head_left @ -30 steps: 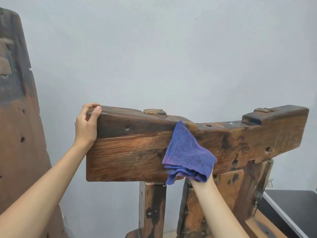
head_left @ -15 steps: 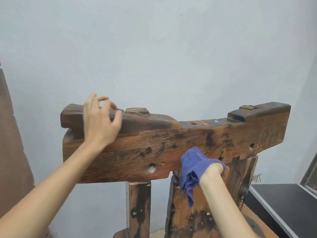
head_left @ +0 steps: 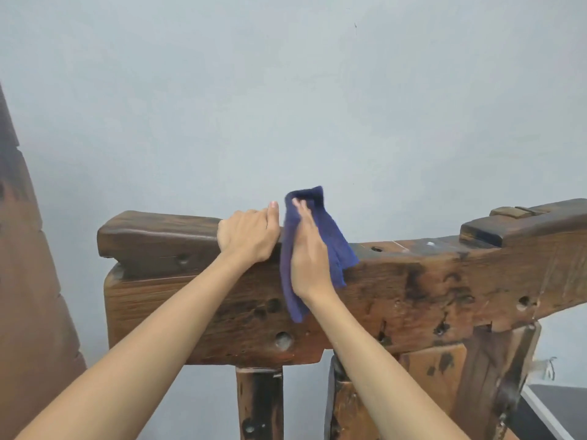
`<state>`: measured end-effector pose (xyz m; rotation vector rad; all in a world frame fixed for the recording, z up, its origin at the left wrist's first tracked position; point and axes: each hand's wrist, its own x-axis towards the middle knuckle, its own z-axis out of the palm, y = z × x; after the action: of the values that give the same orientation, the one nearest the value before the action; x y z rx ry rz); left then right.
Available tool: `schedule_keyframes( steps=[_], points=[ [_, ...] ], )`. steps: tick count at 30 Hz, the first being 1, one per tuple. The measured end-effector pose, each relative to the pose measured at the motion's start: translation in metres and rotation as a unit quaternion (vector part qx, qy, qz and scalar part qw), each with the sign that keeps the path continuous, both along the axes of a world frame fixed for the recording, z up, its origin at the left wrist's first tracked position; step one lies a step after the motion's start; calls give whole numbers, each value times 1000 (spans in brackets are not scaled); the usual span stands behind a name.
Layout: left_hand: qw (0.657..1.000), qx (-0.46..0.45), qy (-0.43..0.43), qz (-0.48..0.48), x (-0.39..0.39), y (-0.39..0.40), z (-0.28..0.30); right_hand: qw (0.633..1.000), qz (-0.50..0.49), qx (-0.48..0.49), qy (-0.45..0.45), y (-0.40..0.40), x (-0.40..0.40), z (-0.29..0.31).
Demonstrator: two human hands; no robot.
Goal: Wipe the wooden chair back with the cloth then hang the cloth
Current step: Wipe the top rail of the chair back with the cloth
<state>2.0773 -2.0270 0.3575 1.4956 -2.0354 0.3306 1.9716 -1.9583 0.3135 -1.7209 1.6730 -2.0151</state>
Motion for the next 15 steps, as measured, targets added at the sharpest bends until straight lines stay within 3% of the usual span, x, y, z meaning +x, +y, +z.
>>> schedule_keyframes(
  steps=[5,9,15],
  points=[
    [994,-26,-102,27,5,-7,-3,958,-103,-39,266,-22,0,-27],
    [992,-87,-82,25,3,-4,-16,907,-132,-127,380,-30,-40,-60],
    [987,-130,-65,65,-3,7,-20,855,-169,-180,457,-30,-113,-116]
  ],
)
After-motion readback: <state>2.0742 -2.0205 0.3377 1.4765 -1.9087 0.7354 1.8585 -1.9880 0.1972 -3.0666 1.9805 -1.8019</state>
